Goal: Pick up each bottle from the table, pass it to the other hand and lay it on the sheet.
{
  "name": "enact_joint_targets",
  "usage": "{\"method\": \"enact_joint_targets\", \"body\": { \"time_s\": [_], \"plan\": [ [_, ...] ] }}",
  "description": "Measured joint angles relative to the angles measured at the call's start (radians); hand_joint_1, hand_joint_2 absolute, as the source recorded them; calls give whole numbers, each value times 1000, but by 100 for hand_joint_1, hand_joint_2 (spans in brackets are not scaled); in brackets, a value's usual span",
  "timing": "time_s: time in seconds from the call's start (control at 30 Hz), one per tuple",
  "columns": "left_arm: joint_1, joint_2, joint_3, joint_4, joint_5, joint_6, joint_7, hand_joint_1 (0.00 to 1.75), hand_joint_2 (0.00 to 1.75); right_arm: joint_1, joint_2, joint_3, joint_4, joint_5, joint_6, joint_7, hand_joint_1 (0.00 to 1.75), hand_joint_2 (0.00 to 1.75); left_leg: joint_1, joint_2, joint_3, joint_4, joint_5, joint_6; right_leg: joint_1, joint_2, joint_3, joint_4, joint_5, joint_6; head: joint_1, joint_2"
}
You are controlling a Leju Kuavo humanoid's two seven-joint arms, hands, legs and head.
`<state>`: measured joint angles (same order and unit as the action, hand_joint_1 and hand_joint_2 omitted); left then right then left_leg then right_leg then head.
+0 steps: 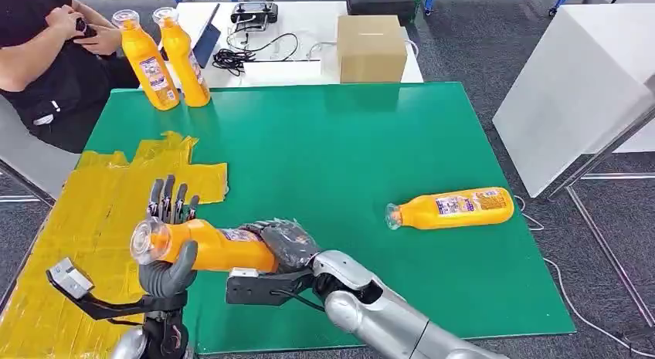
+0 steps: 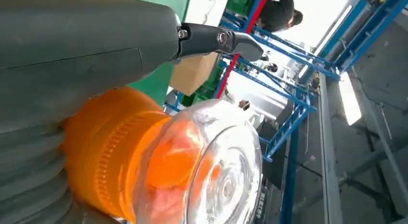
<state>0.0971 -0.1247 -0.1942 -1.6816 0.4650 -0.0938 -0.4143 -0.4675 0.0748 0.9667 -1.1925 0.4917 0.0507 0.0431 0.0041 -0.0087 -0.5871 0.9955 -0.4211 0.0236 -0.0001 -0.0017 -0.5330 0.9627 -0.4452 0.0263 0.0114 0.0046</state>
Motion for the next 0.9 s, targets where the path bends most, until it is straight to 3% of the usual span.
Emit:
{"method": "enact_joint_targets", "body": {
  "time_s": [0.9],
  "plan": [
    [40,-8,41,-7,8,-30,-6,175,175,-9,0,54,16,1,-1,4,175,175,0,0,0,0,0,0,0,0,0,0,0,0,0,0]
  ]
}}
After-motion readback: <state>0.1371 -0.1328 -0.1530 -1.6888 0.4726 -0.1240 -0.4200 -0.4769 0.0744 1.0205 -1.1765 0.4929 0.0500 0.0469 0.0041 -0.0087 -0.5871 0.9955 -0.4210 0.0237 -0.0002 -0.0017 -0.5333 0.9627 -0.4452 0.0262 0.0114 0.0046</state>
